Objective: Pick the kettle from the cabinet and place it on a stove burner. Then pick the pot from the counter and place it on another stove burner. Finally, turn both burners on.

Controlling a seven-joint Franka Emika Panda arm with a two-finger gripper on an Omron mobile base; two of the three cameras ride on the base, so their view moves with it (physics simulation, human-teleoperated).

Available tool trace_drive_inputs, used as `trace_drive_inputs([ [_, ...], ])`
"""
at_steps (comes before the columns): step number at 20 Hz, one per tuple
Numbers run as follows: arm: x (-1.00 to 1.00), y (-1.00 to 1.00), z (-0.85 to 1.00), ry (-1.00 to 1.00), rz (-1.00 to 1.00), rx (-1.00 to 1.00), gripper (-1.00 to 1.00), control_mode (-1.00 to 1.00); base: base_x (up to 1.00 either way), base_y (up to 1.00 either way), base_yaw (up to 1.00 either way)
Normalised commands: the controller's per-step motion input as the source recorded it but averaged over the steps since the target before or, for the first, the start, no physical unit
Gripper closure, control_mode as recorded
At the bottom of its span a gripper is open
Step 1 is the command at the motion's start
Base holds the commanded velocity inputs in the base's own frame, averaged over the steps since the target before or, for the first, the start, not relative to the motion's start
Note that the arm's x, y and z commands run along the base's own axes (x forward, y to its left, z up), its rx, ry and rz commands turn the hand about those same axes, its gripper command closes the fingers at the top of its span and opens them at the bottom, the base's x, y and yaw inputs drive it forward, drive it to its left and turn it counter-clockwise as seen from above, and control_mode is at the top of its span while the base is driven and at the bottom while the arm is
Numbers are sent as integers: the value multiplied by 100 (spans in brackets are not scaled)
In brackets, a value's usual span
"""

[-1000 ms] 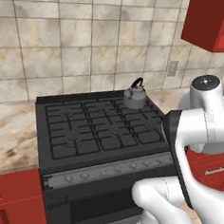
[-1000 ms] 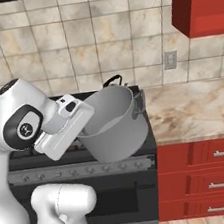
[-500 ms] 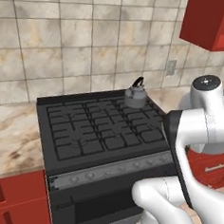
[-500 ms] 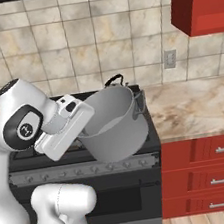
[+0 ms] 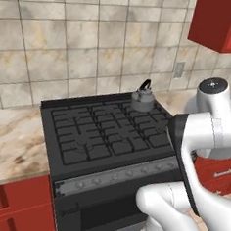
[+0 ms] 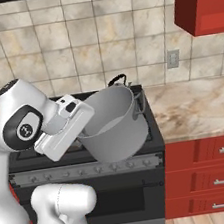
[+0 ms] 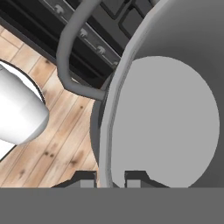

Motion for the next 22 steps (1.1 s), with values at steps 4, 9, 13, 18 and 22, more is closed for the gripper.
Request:
trace_drive_inputs([
  [4,0,0,0,0,0,0,100,100,32,0,0],
  [9,0,0,0,0,0,0,100,100,36,1,1],
  [13,0,0,0,0,0,0,100,100,44,2,3],
  [18,0,0,0,0,0,0,100,100,35,0,3],
  [22,0,0,0,0,0,0,100,100,34,0,3],
])
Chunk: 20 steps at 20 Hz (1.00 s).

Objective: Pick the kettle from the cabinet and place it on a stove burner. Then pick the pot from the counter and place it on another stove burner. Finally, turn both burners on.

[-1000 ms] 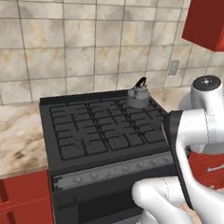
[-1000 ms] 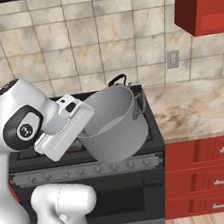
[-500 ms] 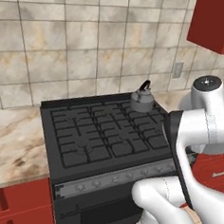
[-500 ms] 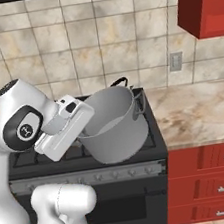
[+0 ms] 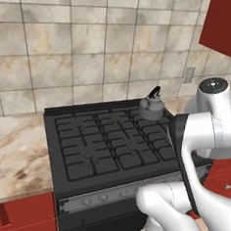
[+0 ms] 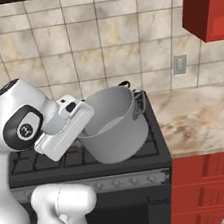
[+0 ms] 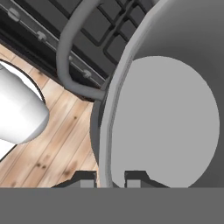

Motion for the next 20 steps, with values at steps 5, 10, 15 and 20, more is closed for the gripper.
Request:
trace_drive_inputs([
  [5,0,0,0,0,0,0,100,100,30,0,1],
  [10,0,0,0,0,0,0,100,100,31,0,1],
  [15,0,0,0,0,0,0,100,100,27,0,2],
  [20,0,0,0,0,0,0,100,100,30,0,2],
])
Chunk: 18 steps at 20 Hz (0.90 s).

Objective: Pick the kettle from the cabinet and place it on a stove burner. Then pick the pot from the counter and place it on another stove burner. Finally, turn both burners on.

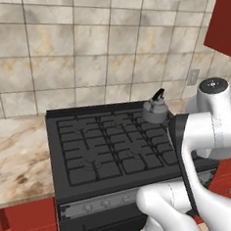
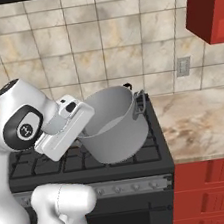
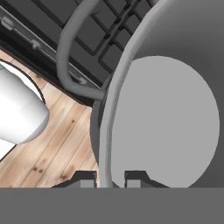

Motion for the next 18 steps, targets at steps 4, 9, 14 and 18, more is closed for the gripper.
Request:
trace_drive_inputs([
  [4,0,0,0,0,0,0,100,100,33,0,0],
  [9,0,0,0,0,0,0,100,100,33,0,0],
  [14,9,0,0,0,0,0,100,-100,18,0,0],
  [18,30,0,0,1,0,0,100,-100,0,0,0],
])
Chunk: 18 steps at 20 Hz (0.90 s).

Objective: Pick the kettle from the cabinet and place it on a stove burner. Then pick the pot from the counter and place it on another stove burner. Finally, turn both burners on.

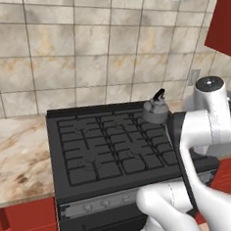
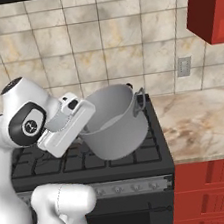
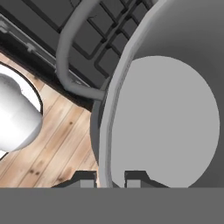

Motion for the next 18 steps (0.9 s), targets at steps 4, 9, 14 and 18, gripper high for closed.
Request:
trace_drive_inputs([
  [4,36,0,0,3,0,0,100,-100,0,0,0],
  [9,29,-1,0,1,0,0,100,-100,0,0,0],
  [14,25,-15,-5,0,0,0,100,-100,0,0,0],
  [18,24,-24,-19,6,1,2,100,-100,0,0,0],
])
